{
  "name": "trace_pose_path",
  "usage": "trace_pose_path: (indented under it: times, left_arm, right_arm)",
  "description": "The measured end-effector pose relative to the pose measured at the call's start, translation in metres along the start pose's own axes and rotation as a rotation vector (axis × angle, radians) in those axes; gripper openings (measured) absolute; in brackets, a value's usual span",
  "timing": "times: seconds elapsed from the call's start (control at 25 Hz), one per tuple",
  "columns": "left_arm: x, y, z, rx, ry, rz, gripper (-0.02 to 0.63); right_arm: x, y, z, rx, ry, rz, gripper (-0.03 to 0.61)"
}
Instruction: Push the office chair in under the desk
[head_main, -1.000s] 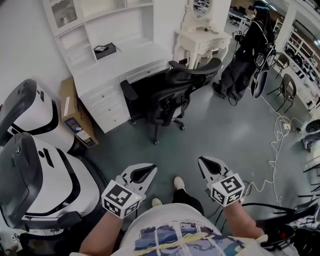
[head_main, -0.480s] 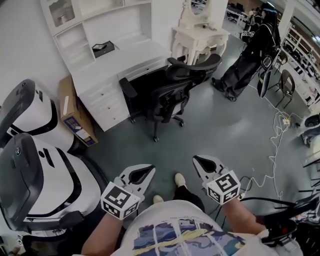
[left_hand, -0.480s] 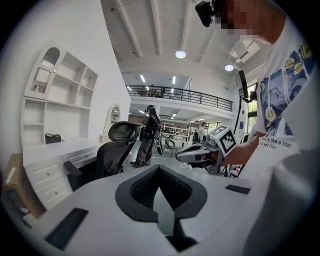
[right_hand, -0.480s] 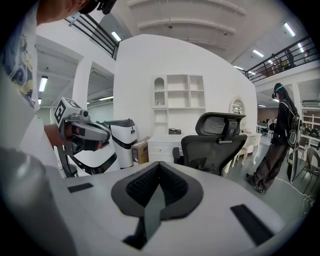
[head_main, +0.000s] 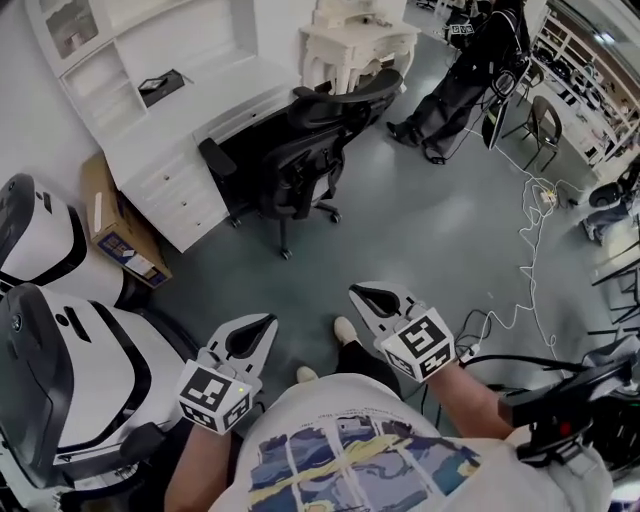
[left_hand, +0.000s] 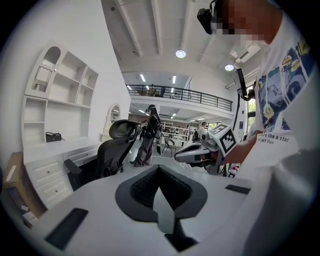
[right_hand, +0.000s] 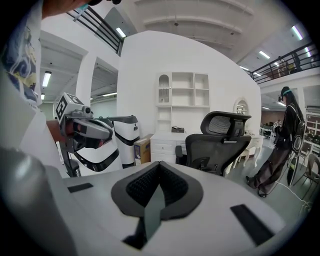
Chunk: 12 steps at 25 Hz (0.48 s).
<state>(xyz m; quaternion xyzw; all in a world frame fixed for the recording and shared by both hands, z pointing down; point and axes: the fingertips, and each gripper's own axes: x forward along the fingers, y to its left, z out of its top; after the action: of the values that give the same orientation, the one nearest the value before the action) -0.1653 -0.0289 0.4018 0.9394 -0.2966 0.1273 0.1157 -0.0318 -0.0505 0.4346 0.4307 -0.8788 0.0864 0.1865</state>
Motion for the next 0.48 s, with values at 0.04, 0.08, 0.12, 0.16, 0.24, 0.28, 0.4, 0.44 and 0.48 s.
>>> trace_pose_path:
  times: [0.04, 0.08, 0.12, 0.16, 0.24, 0.28, 0.4, 0.44, 0.48]
  left_arm:
    - [-0.0002, 0.0004, -0.0008, -0.002, 0.001, 0.000, 0.014]
    - [-0.0004, 0.0010, -0.0013, -0.004, 0.002, 0.000, 0.014]
    - [-0.0005, 0.0014, -0.0017, -0.006, 0.003, 0.002, 0.014]
    - [-0.0004, 0.0016, -0.0020, -0.006, 0.004, 0.002, 0.014]
    - [0.0000, 0.0003, -0.0038, -0.005, 0.009, -0.001, 0.014]
    - [0.0002, -0.0008, -0.0049, -0.005, 0.012, -0.005, 0.014]
    - [0.0012, -0.0032, -0.0071, -0.010, 0.019, -0.014, 0.014]
    - [0.0018, -0.0036, -0.0076, -0.011, 0.020, -0.016, 0.014]
    - [0.0024, -0.0039, -0.0081, -0.012, 0.022, -0.018, 0.014]
  right_arm:
    - [0.0005, 0.0010, 0.0001, -0.001, 0.001, 0.001, 0.025]
    - [0.0013, 0.0018, 0.0003, -0.002, 0.002, 0.003, 0.025]
    - [0.0023, 0.0023, 0.0005, -0.003, 0.003, 0.006, 0.025]
    - [0.0031, 0.0026, 0.0007, -0.004, 0.003, 0.008, 0.025]
    - [0.0035, 0.0033, 0.0000, -0.002, 0.004, 0.008, 0.025]
    - [0.0031, 0.0040, -0.0009, 0.000, 0.005, 0.007, 0.025]
    - [0.0020, 0.0063, -0.0041, 0.007, 0.012, 0.006, 0.025]
    - [0.0018, 0.0072, -0.0048, 0.009, 0.015, 0.007, 0.025]
    - [0.0018, 0.0084, -0.0050, 0.013, 0.018, 0.009, 0.025]
